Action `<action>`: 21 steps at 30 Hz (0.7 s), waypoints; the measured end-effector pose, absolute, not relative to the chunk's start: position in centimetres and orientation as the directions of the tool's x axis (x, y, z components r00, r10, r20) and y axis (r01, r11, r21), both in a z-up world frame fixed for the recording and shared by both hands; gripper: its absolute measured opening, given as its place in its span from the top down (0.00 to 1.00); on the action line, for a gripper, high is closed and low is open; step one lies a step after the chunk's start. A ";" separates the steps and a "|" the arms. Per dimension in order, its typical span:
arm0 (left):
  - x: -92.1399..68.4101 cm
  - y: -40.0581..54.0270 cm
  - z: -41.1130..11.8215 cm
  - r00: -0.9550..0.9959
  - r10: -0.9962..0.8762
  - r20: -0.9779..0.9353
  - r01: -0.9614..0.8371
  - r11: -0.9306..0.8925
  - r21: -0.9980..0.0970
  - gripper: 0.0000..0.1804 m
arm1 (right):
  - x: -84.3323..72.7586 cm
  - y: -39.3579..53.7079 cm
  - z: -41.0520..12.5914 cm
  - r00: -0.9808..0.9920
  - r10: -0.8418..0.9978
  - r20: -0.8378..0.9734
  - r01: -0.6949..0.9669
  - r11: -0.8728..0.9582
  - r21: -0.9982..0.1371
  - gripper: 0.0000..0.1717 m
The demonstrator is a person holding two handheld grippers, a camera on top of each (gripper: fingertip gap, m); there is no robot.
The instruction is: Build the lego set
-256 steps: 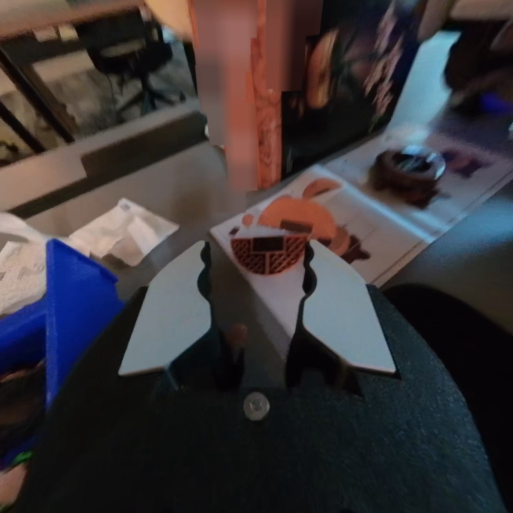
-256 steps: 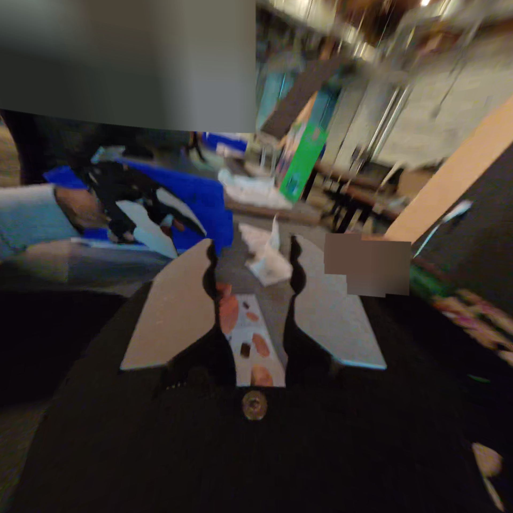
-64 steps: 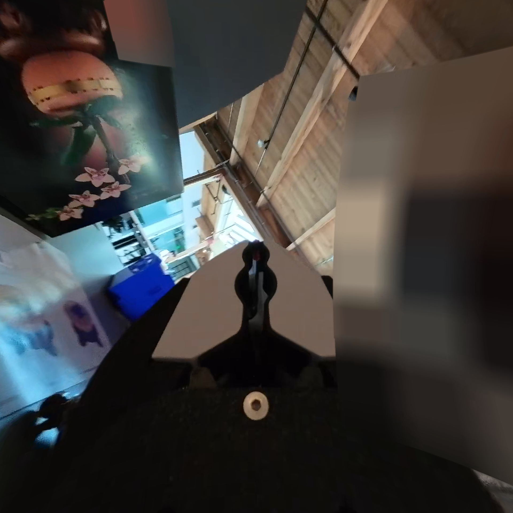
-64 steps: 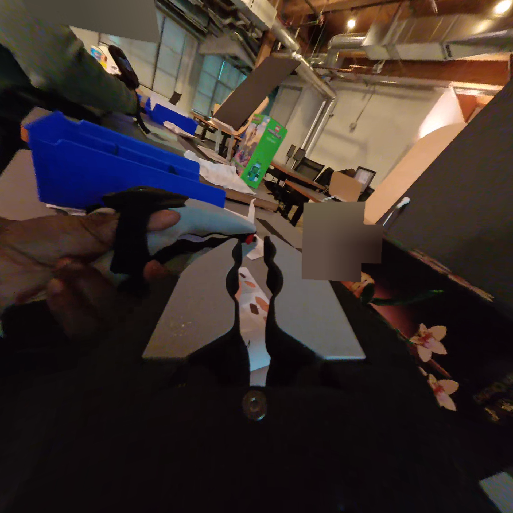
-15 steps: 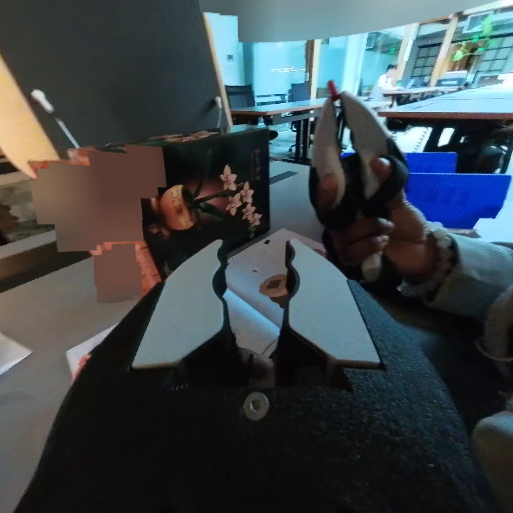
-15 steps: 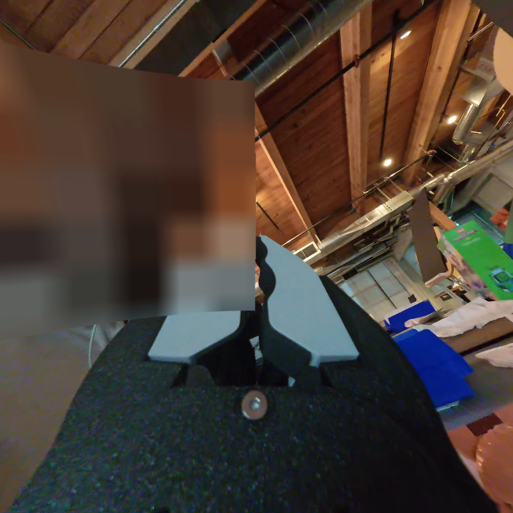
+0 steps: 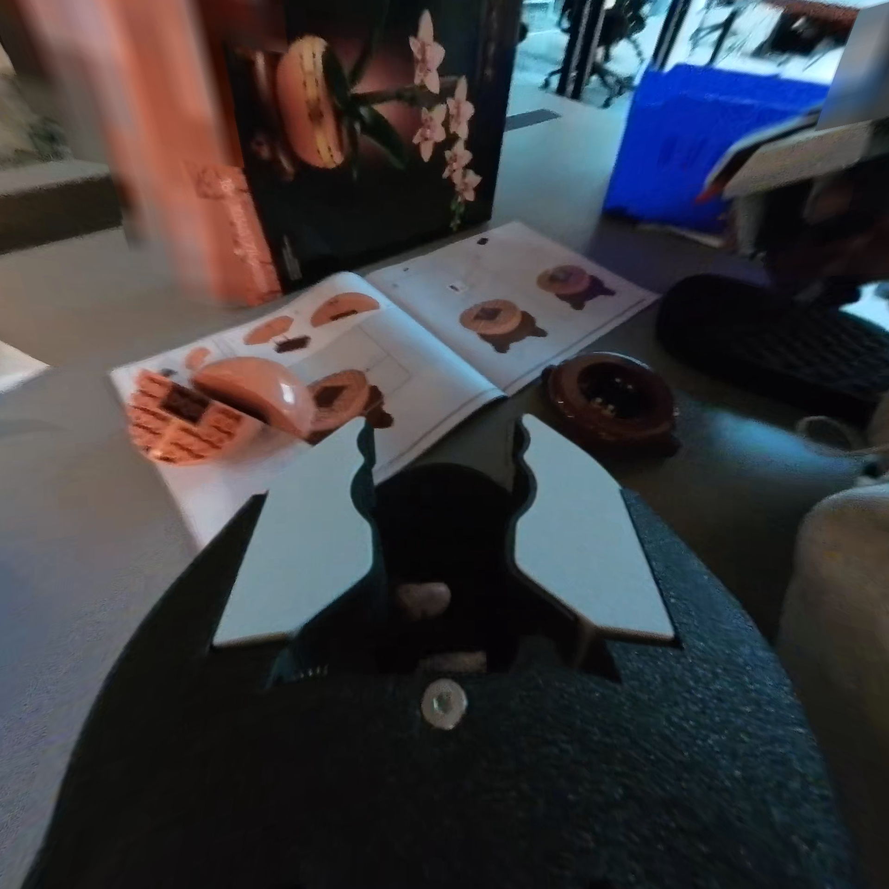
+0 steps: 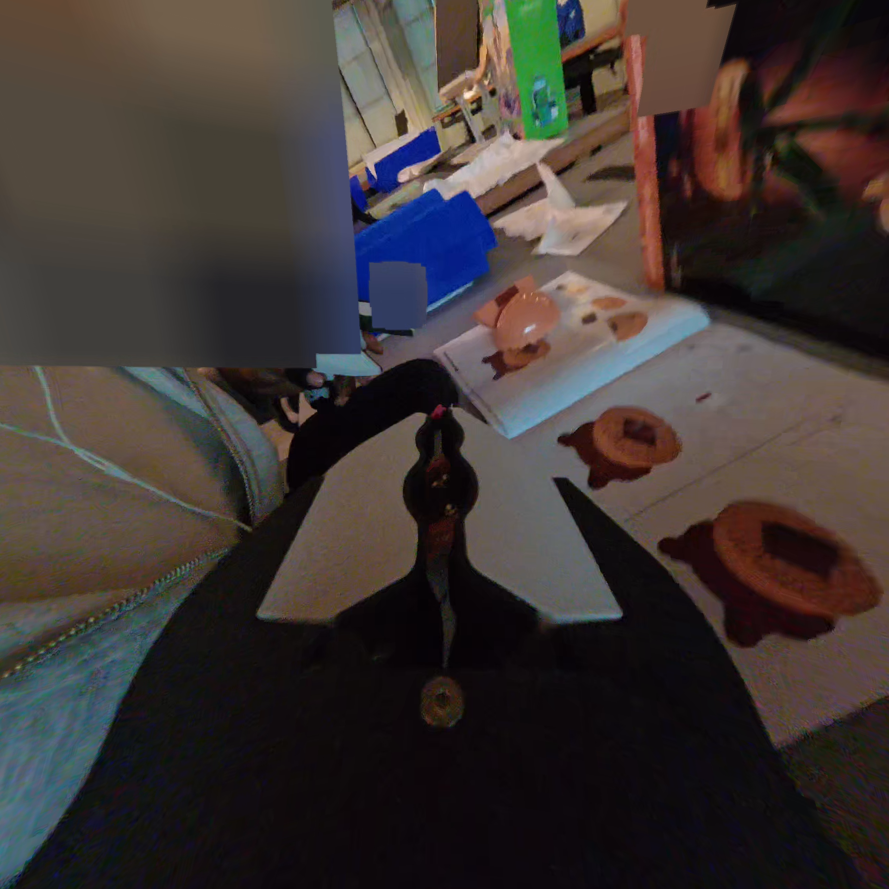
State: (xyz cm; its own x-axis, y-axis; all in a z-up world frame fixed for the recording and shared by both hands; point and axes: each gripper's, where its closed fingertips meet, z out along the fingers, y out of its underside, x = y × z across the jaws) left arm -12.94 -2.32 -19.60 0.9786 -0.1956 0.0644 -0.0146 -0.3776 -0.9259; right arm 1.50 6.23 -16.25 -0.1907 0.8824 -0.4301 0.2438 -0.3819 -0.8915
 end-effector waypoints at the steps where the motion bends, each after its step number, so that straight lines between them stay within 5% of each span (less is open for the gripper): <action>1: -12.4 -2.4 -20.3 0.971 -0.219 0.101 0.002 -0.412 -0.911 0.72 | 1.6 6.1 -17.3 -0.177 0.875 -0.451 0.267 -0.399 -0.877 0.99; 21: -11.2 -2.3 -25.3 0.961 -0.269 -0.069 -0.227 -0.618 -0.753 0.77 | 1.4 4.9 -20.2 -0.203 0.853 -0.481 0.347 -0.397 -0.850 0.99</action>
